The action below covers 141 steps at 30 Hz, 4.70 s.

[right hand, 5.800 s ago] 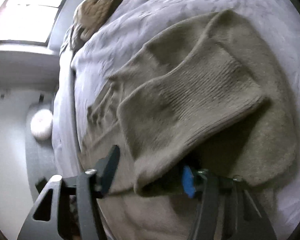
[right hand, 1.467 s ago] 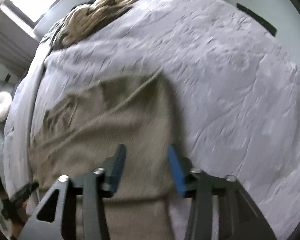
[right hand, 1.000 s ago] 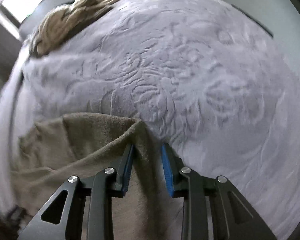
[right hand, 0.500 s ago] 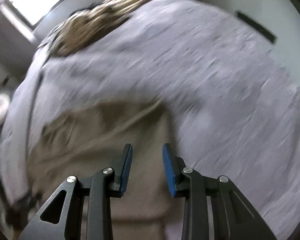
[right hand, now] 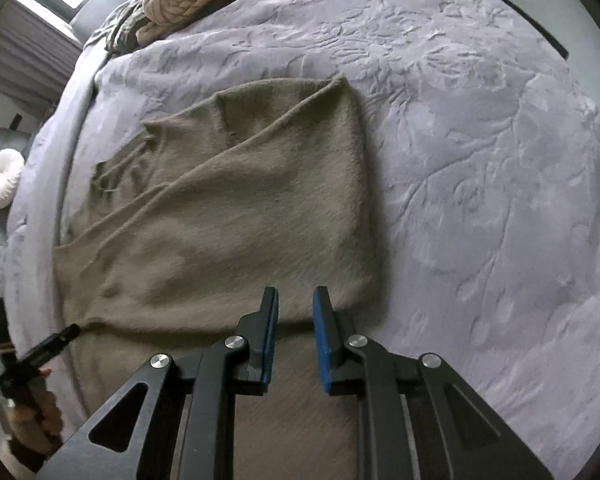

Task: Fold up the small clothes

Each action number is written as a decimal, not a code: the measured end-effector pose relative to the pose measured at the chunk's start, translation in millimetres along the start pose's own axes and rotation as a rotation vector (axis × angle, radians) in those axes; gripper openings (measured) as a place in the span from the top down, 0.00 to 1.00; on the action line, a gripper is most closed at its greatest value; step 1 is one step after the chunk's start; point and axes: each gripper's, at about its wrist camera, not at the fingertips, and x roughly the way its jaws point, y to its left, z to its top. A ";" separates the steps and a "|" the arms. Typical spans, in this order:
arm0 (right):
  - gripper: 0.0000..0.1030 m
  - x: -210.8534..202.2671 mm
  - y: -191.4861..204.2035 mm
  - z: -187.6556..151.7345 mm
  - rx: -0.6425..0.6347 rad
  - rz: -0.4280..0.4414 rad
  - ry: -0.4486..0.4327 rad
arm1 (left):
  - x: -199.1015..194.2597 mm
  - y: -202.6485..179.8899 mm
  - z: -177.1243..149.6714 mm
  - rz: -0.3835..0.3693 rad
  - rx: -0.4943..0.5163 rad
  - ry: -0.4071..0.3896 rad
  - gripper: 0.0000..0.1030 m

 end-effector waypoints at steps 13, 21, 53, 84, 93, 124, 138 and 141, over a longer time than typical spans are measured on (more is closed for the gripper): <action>0.67 -7.3 17.9 -38.7 0.042 0.060 0.100 | -46.0 -18.8 -21.4 -0.019 0.066 -0.013 0.01; 0.60 -5.6 23.7 -40.5 0.020 0.071 0.104 | -59.4 -28.9 -22.9 0.000 0.060 -0.023 0.01; 0.17 8.4 34.3 -31.0 -0.017 0.139 0.153 | -65.3 -43.9 -40.2 0.010 0.049 0.012 0.01; 0.17 -26.6 10.8 -196.9 0.209 0.083 0.157 | -33.7 43.4 -170.1 -0.176 0.222 0.193 0.01; 0.17 -36.7 -15.5 -227.4 0.218 -0.014 0.191 | -34.3 41.8 -209.2 -0.281 0.245 0.250 0.01; 0.87 -58.4 -39.6 -231.5 0.154 0.569 0.323 | -77.3 49.8 -281.3 -0.569 -0.169 0.217 0.87; 0.87 -111.7 18.2 -123.5 0.165 0.740 0.032 | -136.0 69.5 -121.1 -0.688 -0.136 -0.026 0.87; 0.87 -120.9 25.4 -91.3 0.172 0.732 -0.022 | -137.8 61.7 -79.6 -0.714 -0.108 -0.066 0.87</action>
